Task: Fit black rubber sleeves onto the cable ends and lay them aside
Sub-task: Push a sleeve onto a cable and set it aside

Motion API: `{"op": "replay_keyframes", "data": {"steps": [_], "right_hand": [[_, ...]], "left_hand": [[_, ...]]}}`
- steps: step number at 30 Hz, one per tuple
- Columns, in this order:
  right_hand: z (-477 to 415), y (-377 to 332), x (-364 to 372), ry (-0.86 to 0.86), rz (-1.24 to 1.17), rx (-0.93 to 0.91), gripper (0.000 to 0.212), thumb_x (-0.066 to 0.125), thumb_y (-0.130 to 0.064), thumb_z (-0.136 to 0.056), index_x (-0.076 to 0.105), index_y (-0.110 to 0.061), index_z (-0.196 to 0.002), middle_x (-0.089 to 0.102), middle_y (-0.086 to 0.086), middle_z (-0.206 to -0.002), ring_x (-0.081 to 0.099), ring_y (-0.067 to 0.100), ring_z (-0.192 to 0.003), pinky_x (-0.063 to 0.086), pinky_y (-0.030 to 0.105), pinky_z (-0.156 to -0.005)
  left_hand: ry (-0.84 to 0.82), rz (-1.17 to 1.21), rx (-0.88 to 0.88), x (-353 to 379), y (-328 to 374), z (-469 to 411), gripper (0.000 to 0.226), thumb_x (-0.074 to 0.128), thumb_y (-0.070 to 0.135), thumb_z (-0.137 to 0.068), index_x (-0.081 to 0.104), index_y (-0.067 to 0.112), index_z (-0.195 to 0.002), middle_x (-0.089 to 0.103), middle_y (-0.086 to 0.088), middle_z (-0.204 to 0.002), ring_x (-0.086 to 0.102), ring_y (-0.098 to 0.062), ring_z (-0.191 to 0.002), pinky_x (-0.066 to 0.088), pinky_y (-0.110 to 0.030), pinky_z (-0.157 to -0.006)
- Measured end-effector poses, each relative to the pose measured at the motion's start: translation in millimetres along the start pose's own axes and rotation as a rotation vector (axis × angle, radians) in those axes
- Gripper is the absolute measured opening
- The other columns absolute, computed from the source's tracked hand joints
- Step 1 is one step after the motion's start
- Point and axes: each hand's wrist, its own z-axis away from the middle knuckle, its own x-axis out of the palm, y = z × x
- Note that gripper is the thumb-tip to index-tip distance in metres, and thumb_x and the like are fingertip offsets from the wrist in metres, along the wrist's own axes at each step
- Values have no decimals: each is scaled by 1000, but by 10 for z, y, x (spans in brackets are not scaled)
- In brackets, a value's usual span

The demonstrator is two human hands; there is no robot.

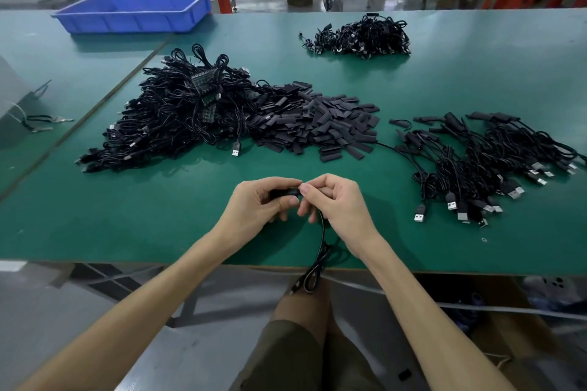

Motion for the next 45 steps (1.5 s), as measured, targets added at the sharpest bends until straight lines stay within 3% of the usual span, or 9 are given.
{"op": "replay_keyframes", "data": {"steps": [2, 5, 10, 14, 19, 24, 32, 37, 45], "right_hand": [[2, -2, -7, 30, -20, 8, 16, 66, -17, -101, 69, -2, -95, 76, 10, -73, 61, 16, -53, 47, 18, -55], [5, -12, -13, 49, -20, 12, 17, 66, -17, -101, 69, -1, -95, 76, 10, -72, 61, 15, -52, 45, 15, -53], [18, -30, -12, 21, -35, 21, 18, 65, -16, -102, 69, 1, -95, 75, 11, -71, 61, 14, -53, 48, 18, -55], [24, -44, -11, 9, -33, 28, 18, 66, -17, -102, 69, -1, -95, 75, 11, -71, 61, 15, -53, 49, 20, -56], [26, -45, -8, 50, -43, 16, 17, 65, -16, -102, 68, -1, -93, 75, 10, -70, 61, 12, -52, 45, 15, -53], [23, -40, -10, 87, -72, 7, 16, 64, -14, -102, 67, -1, -93, 74, 9, -68, 59, 11, -50, 44, 14, -52], [3, -18, -25, 98, -87, -3, 15, 65, -15, -102, 67, -3, -93, 74, 9, -68, 59, 12, -51, 45, 15, -53], [1, -9, -32, 87, -95, -3, 15, 65, -14, -101, 67, -3, -92, 73, 9, -67, 60, 12, -51, 45, 16, -53], [5, -23, -28, 57, -83, -16, 15, 64, -12, -102, 66, 1, -95, 73, 8, -68, 60, 12, -53, 47, 17, -54]], "left_hand": [[56, -37, 23, -19, -24, 14, 31, 76, 13, -89, 73, 21, -119, 77, 0, -89, 70, -18, -70, 54, -25, -61], [116, -113, 83, -29, -36, 19, 28, 77, 16, -88, 76, 26, -115, 75, 4, -85, 66, -21, -66, 54, -28, -61], [127, -214, 219, 8, -16, 39, 26, 75, 13, -89, 78, 16, -114, 68, 10, -82, 60, -9, -63, 47, -16, -64], [134, -253, 246, 13, -2, 43, 26, 75, 12, -89, 78, 15, -115, 70, 6, -86, 64, -13, -69, 50, -17, -70], [62, 94, 51, -22, -2, 11, 29, 76, 9, -88, 75, 16, -117, 78, -4, -91, 69, -17, -67, 57, -26, -66], [5, 378, -14, -93, -25, 3, 29, 70, 6, -90, 71, 1, -119, 76, -19, -99, 70, -23, -70, 58, -29, -66], [-22, 517, -55, -130, -80, -24, 25, 61, 14, -98, 74, 4, -117, 74, -23, -101, 71, -25, -75, 59, -30, -70], [-99, 535, -89, -171, -93, -45, 27, 64, 14, -96, 73, 5, -120, 74, -21, -98, 68, -22, -72, 57, -29, -71], [-81, 565, -109, -184, -130, -46, 26, 66, 10, -94, 73, 0, -116, 73, -24, -97, 68, -22, -72, 57, -29, -71]]}}
